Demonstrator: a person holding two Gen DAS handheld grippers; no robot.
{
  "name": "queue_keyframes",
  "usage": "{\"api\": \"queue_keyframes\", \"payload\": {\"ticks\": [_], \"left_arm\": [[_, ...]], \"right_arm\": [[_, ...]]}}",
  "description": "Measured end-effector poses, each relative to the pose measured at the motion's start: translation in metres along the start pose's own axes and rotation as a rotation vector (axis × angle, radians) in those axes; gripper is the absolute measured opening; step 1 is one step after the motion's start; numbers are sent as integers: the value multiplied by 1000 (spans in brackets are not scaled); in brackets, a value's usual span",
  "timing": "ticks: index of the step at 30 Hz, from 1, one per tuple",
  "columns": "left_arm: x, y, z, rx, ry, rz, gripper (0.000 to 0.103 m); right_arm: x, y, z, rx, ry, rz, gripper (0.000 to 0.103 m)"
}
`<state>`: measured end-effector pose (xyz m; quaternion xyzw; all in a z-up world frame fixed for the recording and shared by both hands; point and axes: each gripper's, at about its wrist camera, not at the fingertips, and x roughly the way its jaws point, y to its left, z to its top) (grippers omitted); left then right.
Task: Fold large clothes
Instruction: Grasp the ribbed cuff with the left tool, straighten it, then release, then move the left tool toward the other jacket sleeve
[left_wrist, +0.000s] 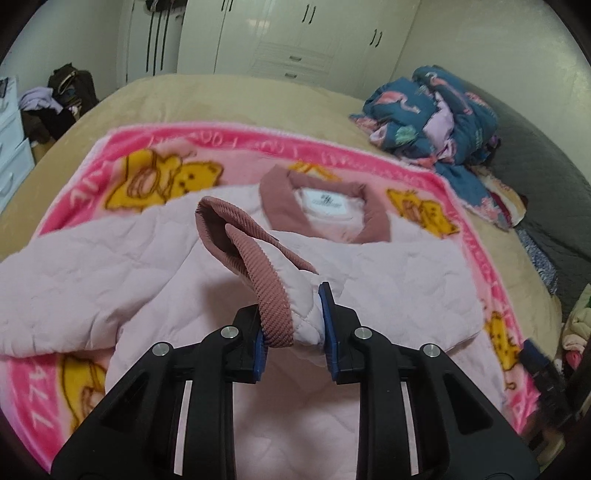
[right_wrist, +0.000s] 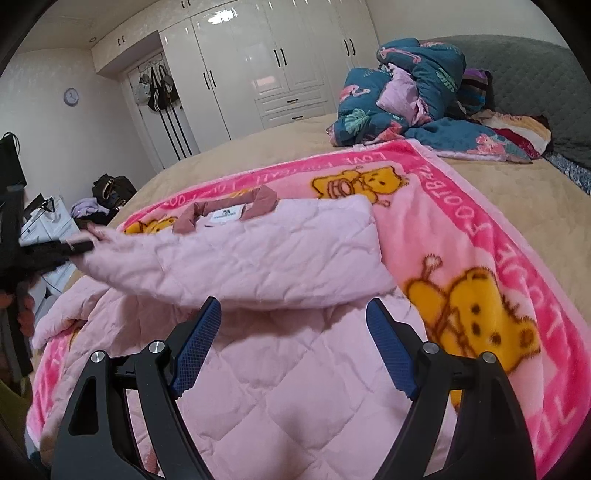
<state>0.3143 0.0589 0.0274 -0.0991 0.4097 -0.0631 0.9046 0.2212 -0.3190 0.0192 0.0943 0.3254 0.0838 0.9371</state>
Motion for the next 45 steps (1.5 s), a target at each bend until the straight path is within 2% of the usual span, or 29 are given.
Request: {"api": "queue_keyframes", "payload": {"ticks": [5,14,20,25,29,35,38,40,43,45], "left_arm": [[21,16,-18,-6,54,33,17],[47,33,-46,-13,132,71,20],[58,41,-56,-22,158,76,23],[62,42,-58,-30,165,75,27],[60,42,-58,-34,176,80,29],[37,42,-57,-39,180,63,35],[25,40,-58,-24,166,74,51],[13,39,-58,-18,155,77,53],[-1,37,-59,-14,137,75,67],[-10,37,-60,-13,130,71,74]], "right_arm": [[21,4,16,-31,46,-5,80],[94,8,31,-62,174,-37,80],[145,-8,19,-42,300,-83,80],[160,-16,8,-25,321,-97,80],[154,-14,8,-21,315,-94,82],[109,-8,13,8,242,-19,88],[86,-1,13,15,216,6,91],[72,5,14,8,199,13,91],[55,14,16,3,180,38,92],[45,18,17,20,176,56,99]]}}
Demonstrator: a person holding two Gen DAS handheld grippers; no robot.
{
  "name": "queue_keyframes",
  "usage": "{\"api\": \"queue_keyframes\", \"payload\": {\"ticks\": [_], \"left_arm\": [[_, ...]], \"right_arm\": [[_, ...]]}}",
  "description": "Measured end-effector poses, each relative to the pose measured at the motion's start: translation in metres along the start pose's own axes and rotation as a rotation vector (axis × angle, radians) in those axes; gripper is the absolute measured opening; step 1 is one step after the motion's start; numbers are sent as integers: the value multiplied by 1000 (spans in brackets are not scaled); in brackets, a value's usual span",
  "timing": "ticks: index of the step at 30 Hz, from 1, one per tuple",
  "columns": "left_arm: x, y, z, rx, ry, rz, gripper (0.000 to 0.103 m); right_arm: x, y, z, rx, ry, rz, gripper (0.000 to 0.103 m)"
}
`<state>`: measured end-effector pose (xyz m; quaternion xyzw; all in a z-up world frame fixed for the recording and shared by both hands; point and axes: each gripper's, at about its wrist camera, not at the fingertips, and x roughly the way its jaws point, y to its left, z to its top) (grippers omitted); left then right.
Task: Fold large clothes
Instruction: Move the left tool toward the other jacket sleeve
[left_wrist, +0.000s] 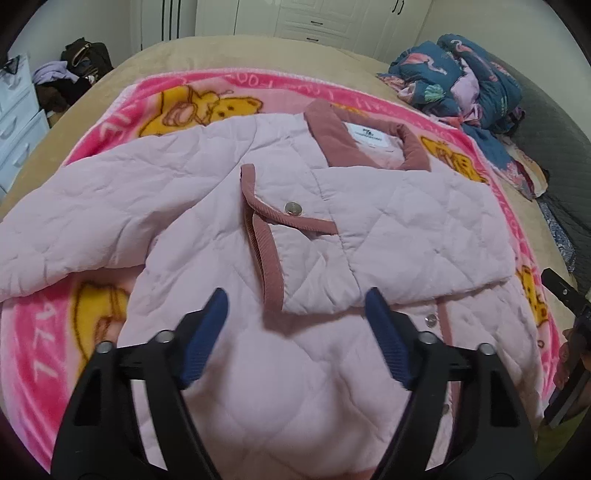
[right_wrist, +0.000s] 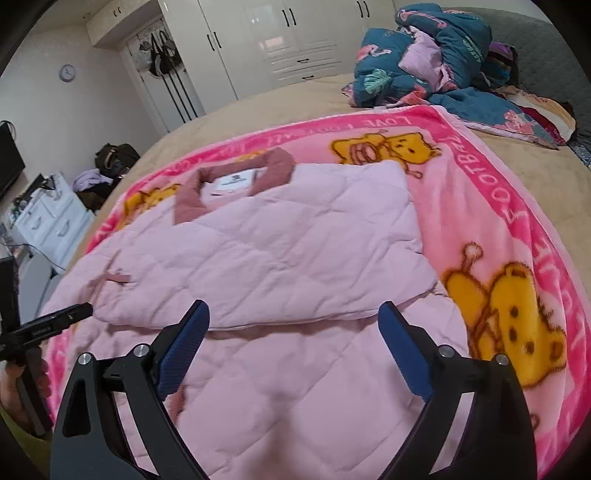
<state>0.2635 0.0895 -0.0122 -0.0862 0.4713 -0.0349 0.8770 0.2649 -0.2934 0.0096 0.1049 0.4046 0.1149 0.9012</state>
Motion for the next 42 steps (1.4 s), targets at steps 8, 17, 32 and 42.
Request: {"api": "queue_keyframes", "payload": {"ticks": [8,17,32,42], "left_arm": [[-28,4,-8,-4,-24,21,94],[-55,27,-18,-32,-57,66,94],[-83,81,-30,-102,-101,144,94],[-94,123,-40,-191,-120,174,94]], "right_arm": [[-25,22,-4,-30,-26,-18,99],[-37,57,-15,-83,-43,2,99],[-36,127,-17,-180,-79,27,99],[-31,175,-13,-223,-88,86,99]]}}
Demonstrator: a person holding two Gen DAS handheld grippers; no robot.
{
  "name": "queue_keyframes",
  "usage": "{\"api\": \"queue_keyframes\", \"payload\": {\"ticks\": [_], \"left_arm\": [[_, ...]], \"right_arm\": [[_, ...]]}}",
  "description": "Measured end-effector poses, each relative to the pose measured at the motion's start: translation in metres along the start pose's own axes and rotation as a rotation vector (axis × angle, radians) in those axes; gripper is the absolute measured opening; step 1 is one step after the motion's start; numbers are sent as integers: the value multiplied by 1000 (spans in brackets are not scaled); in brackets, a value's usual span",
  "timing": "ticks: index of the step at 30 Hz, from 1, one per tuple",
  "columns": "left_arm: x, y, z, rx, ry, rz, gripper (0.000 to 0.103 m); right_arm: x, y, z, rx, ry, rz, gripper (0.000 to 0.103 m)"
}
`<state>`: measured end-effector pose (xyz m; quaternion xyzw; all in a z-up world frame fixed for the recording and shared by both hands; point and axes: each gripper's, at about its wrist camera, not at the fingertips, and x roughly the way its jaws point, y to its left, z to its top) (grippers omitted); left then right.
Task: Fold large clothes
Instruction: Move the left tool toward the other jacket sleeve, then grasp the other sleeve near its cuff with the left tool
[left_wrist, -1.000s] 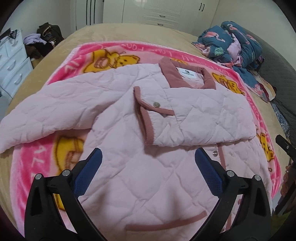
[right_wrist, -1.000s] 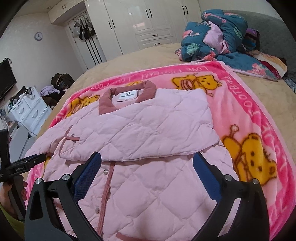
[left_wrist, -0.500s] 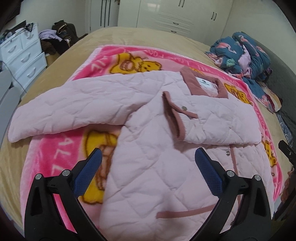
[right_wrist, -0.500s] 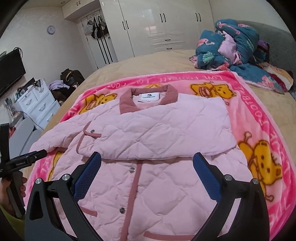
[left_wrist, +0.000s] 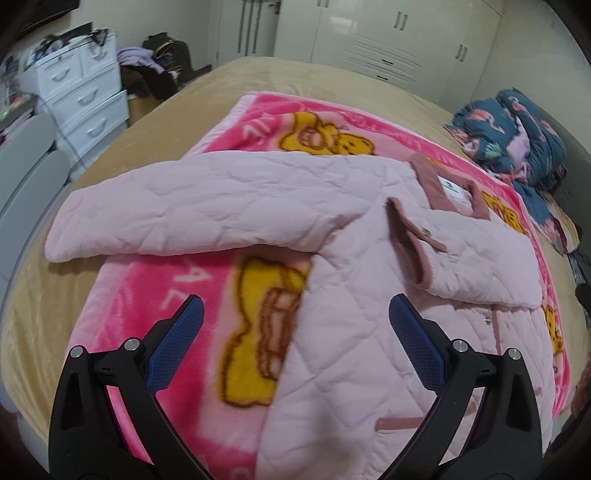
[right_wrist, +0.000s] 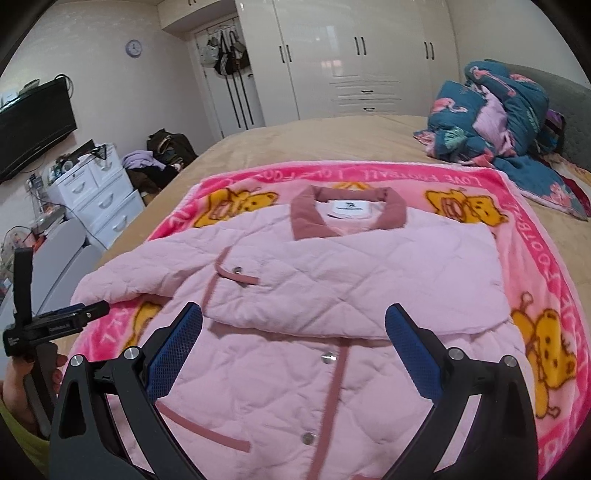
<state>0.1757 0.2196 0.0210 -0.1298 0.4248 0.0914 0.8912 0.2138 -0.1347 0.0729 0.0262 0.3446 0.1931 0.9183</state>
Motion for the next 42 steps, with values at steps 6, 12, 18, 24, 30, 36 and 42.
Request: {"api": "queue_keyframes", "payload": {"ticks": [6,12,18,24,30,36,42], "left_arm": [[1,30,-1,-56,-4,49,94],[3,61,-3,-122,-6,79,94],[11,92,-4,-199,-7,103,94],[22,123,-6,-287,-5,119,94],[29,147,-9,-353,-12,133,94],[32,166,-11,-408,-24,138,94],[38,183,-10,-465,-34,141,94]], "right_arm": [[8,32,12,-31,-9,49,99],[21,59,17,-76,5,78,99],[41,88,17,-106,32,119,99],[61,120,15,-156,61,147,99],[79,150,11,-204,87,169,99],[97,175,4,-250,114,200,99],[116,202,-4,-293,143,229,99]]}}
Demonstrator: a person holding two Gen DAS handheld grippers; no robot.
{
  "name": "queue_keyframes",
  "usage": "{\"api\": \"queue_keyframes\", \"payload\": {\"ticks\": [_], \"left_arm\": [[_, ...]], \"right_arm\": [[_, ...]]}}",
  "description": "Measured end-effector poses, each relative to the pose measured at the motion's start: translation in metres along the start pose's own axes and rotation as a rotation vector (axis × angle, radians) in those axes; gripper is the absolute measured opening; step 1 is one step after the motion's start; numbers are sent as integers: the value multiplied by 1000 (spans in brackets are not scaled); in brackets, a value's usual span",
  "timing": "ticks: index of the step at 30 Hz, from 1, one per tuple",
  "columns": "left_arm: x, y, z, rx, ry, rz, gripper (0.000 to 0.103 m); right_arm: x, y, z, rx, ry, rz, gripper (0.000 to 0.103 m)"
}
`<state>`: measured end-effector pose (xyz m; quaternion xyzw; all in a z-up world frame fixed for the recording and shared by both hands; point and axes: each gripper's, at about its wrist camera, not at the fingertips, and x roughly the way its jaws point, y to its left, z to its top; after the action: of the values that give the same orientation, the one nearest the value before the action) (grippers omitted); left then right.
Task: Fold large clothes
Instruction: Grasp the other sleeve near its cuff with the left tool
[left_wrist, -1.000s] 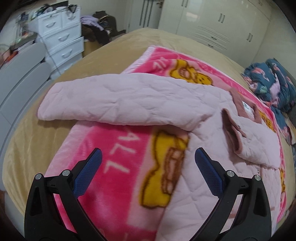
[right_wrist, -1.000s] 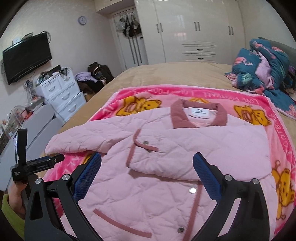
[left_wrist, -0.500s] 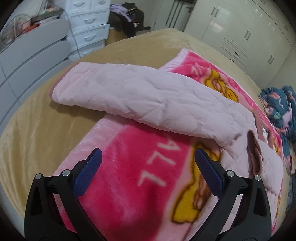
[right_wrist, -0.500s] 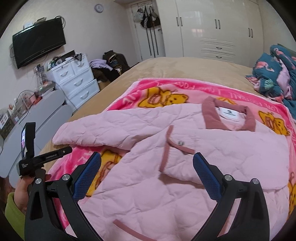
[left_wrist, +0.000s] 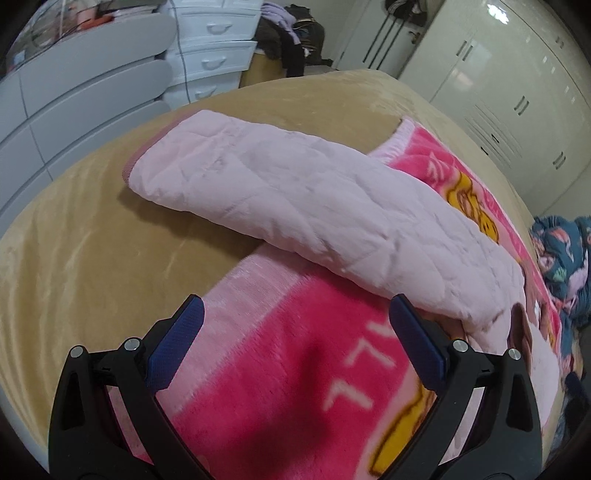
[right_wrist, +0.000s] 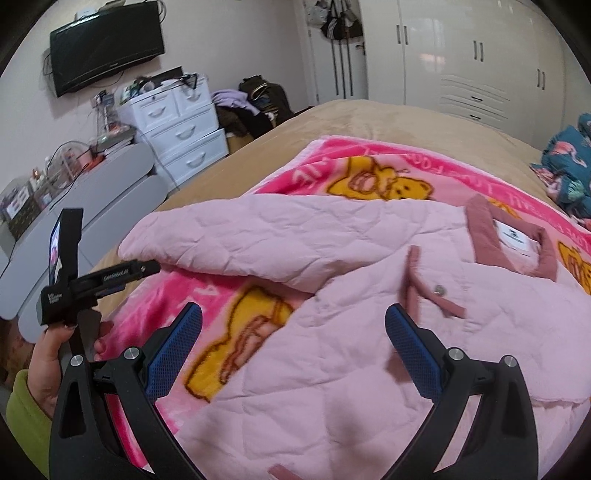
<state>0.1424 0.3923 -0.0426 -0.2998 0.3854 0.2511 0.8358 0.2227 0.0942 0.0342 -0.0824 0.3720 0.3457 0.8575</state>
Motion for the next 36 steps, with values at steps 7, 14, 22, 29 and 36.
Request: {"api": "queue_keyframes", "payload": {"ticks": [7,14,22,29,36], "left_arm": [[12,15,9,-75,-1,-34,94],[27,30,20,-155,1,-36,94],[44,46,36,-243,1,-67,94],[54,62,50,-326,-21,-77,94],[54,63,53,-329,-60,-72,57]], "right_arm": [[23,19,-1,-29,30,31,99],[41,24,-5,-27,55,38,99],[48,21,-5,-23,57,28,99],[50,17,-5,-21,51,18,99],[45,3,-14,13,56,8,99]]}}
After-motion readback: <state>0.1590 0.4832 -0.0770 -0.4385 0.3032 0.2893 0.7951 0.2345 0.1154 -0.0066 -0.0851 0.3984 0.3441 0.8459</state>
